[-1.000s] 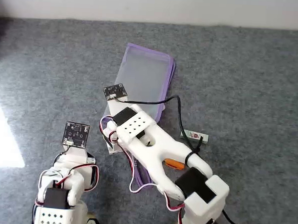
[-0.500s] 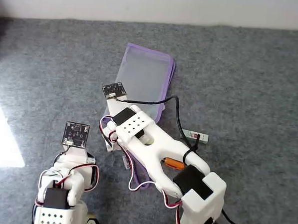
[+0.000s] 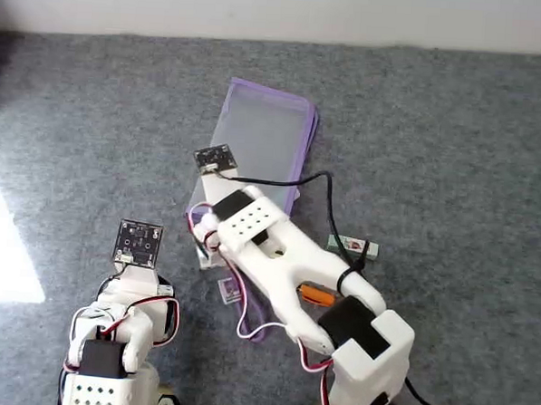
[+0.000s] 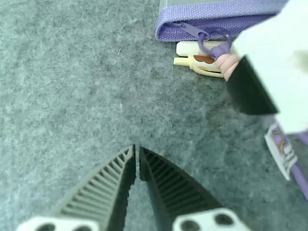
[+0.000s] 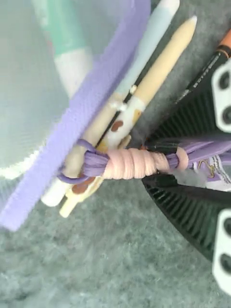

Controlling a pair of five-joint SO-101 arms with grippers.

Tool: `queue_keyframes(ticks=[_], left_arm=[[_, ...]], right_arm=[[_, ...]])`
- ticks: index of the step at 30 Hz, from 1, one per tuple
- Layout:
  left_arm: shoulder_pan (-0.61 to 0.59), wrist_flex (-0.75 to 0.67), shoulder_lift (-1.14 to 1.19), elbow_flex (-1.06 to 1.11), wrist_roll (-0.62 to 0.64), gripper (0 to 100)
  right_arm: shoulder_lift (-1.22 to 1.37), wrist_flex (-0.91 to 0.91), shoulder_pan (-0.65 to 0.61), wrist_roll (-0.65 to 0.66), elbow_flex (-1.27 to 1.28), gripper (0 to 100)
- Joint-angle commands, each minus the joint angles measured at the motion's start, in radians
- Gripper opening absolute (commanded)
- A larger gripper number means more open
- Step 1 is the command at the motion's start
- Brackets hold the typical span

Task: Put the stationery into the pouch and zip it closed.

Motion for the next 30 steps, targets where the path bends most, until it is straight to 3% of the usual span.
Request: queue_keyframes(ticks=[1,11,30], left_arm=[[0.009,-0.023,0.002,-0.008,-0.006,1],[0.009,-0.023,0.002,-0.008,-0.006,1],[0.009,-0.023,0.002,-0.008,-0.006,1]], right_arm=[[-0.033,0.05,0.038,0.064,-0.018,0.7],[-0.252,0.26,0.038,0.112,-0.017,0.8],[-0.572,0.323,0.036,0.097,-0.014,0.8]])
